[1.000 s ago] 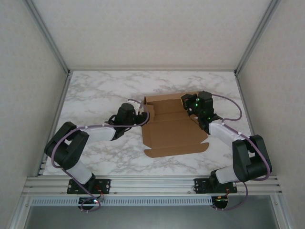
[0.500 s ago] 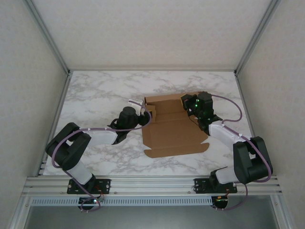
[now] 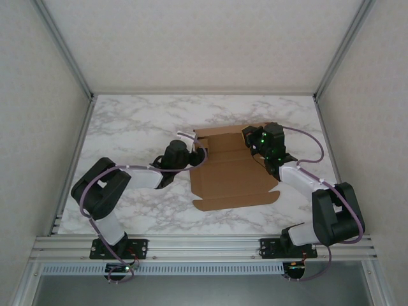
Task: Fold the paper box
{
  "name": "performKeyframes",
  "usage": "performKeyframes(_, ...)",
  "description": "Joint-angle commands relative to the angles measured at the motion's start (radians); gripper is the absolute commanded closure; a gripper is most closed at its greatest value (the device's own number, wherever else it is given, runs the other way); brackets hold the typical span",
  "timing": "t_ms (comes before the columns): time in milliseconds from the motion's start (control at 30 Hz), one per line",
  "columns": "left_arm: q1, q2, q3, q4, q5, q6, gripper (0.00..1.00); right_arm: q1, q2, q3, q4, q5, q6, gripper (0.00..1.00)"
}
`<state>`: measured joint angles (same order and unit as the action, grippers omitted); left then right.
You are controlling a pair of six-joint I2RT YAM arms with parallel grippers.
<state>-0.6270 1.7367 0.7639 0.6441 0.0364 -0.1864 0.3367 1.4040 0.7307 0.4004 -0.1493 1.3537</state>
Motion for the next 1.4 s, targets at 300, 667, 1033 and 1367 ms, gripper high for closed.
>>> performKeyframes(300, -0.008, 0.022, 0.037, -0.031, -0.192, -0.013, 0.67, 0.026, -0.036, -0.032, -0.048, 0.046, -0.013, 1.0)
performKeyframes(667, -0.007, 0.077, 0.099, -0.047, -0.335, 0.037, 0.85, 0.091, -0.112, -0.04, -0.158, 0.115, -0.027, 0.9)
performKeyframes(1033, -0.008, 0.127, 0.156, -0.096, -0.466, 0.0, 0.9, 0.176, -0.107, -0.015, -0.192, 0.149, -0.016, 0.93)
performKeyframes(1367, -0.006, 0.132, 0.149, -0.111, -0.485, -0.011, 0.7, 0.176, -0.069, -0.003, -0.225, 0.183, -0.074, 0.93)
